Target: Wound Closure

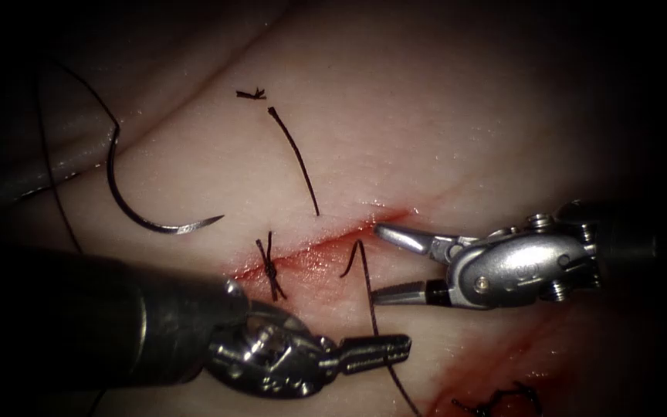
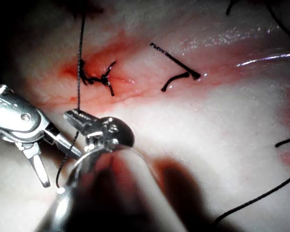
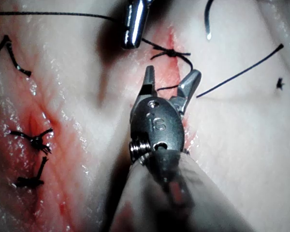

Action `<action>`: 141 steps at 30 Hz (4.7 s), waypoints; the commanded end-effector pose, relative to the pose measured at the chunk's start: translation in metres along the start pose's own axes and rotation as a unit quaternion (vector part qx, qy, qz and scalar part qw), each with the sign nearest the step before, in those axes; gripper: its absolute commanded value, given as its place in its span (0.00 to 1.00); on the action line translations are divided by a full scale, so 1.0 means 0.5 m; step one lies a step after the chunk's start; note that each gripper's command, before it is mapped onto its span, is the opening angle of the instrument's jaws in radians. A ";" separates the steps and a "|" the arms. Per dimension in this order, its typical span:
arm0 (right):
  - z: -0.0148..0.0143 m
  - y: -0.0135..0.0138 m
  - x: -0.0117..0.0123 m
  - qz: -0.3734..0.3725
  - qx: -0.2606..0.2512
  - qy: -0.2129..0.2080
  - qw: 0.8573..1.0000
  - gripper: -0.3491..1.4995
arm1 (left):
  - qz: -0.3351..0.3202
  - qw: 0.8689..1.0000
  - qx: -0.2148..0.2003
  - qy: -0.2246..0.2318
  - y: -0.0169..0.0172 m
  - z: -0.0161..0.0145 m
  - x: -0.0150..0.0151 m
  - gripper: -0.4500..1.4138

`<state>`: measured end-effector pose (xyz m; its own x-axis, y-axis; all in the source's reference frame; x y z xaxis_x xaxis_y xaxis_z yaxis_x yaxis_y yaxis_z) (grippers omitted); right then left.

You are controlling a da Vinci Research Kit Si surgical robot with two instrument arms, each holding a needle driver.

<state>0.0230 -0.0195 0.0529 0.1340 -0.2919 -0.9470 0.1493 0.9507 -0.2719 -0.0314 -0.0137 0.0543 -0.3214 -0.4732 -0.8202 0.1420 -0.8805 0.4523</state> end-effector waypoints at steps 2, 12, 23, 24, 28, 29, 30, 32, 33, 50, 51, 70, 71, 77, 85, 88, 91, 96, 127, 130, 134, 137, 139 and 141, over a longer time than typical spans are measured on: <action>0.0036 -0.0012 0.0014 -0.015 0.014 0.006 1.000 0.75 | -0.003 1.000 -0.001 0.002 0.0011 0.0012 -0.0002 0.00; 0.0043 -0.0002 0.0039 -0.035 0.014 0.004 0.999 0.74 | -0.020 1.000 -0.001 -0.001 0.0009 0.0002 -0.0002 0.00; 0.0044 0.0007 0.0071 -0.052 0.008 0.013 0.999 0.63 | -0.044 0.999 -0.001 0.001 0.0009 0.0001 -0.0001 0.00; 0.0046 0.0006 0.0072 -0.052 0.010 0.016 0.998 0.57 | -0.044 0.999 -0.001 0.001 0.0009 0.0001 -0.0001 0.00; 0.0055 -0.0004 0.0075 -0.058 0.044 0.019 0.997 0.00 | -0.047 0.999 -0.002 0.001 0.0009 0.0000 -0.0001 0.00; 0.0056 -0.0005 0.0074 -0.059 0.051 0.019 0.997 0.00 | -0.047 0.999 -0.002 0.001 0.0009 0.0000 -0.0001 0.00; 0.0055 -0.0005 0.0072 -0.059 0.052 0.021 0.997 0.00 | -0.047 0.999 -0.002 0.001 0.0009 0.0000 -0.0001 0.00; 0.0051 -0.0002 0.0067 -0.061 0.050 0.013 0.997 0.00 | -0.050 0.999 -0.002 0.001 0.0010 0.0000 -0.0001 0.16; 0.0049 0.0000 0.0063 -0.061 0.049 0.010 0.997 0.00 | -0.050 0.999 -0.002 0.001 0.0010 0.0000 0.0000 0.23; 0.0014 0.0030 0.0013 -0.041 0.036 -0.028 0.998 0.00 | -0.087 0.994 0.068 -0.016 0.0001 -0.0006 0.0033 0.78; 0.0015 0.0033 0.0010 -0.038 0.036 -0.030 0.998 0.00 | -0.087 0.994 0.069 -0.017 0.0002 -0.0004 0.0036 0.78; 0.0064 0.0119 -0.0084 0.065 0.027 -0.062 0.996 0.00 | -0.042 0.993 0.091 -0.063 0.0021 0.0062 0.0010 0.75; 0.0064 0.0119 -0.0084 0.065 0.027 -0.062 0.996 0.00 | -0.042 0.993 0.091 -0.063 0.0021 0.0062 0.0010 0.75; 0.0070 0.0131 -0.0098 0.077 0.026 -0.067 0.994 0.00 | -0.031 0.992 0.101 -0.070 0.0021 0.0082 0.0013 0.73; 0.0080 0.0136 -0.0136 0.101 0.016 -0.079 0.992 0.00 | -0.027 0.989 0.127 -0.070 0.0011 0.0083 0.0032 0.71; 0.0085 0.0131 -0.0144 0.104 0.015 -0.082 0.991 0.00 | -0.027 0.989 0.127 -0.071 0.0011 0.0087 0.0036 0.70; 0.0088 0.0128 -0.0152 0.110 0.013 -0.084 0.990 0.00 | -0.027 0.989 0.128 -0.072 0.0011 0.0092 0.0039 0.70; 0.0090 0.0128 -0.0158 0.118 0.011 -0.086 0.989 0.00 | -0.027 0.989 0.127 -0.065 0.0008 0.0103 0.0041 0.68; 0.0091 0.0128 -0.0157 0.121 0.010 -0.086 0.989 0.00 | -0.022 0.990 0.130 -0.057 0.0020 0.0151 0.0073 0.48; 0.0091 0.0129 -0.0158 0.121 0.010 -0.086 0.989 0.00 | -0.022 0.990 0.130 -0.057 0.0022 0.0154 0.0081 0.46; 0.0091 0.0129 -0.0158 0.121 0.010 -0.086 0.989 0.00 | -0.022 0.990 0.130 -0.057 0.0023 0.0157 0.0086 0.42; 0.0091 0.0129 -0.0158 0.121 0.010 -0.086 0.989 0.00 | -0.022 0.990 0.130 -0.057 0.0023 0.0156 0.0086 0.33; 0.0091 0.0128 -0.0157 0.121 0.010 -0.086 0.989 0.00 | -0.021 0.990 0.130 -0.056 0.0025 0.0153 0.0086 0.00; 0.0091 0.0128 -0.0157 0.121 0.010 -0.086 0.989 0.00 | -0.021 0.990 0.129 -0.056 0.0026 0.0150 0.0085 0.00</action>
<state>0.0266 -0.0113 0.0589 0.3352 -0.0714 -0.9394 0.1104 0.9932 -0.0361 -0.0387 -0.0165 0.0535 -0.4263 -0.4225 -0.7998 -0.1050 -0.8551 0.5077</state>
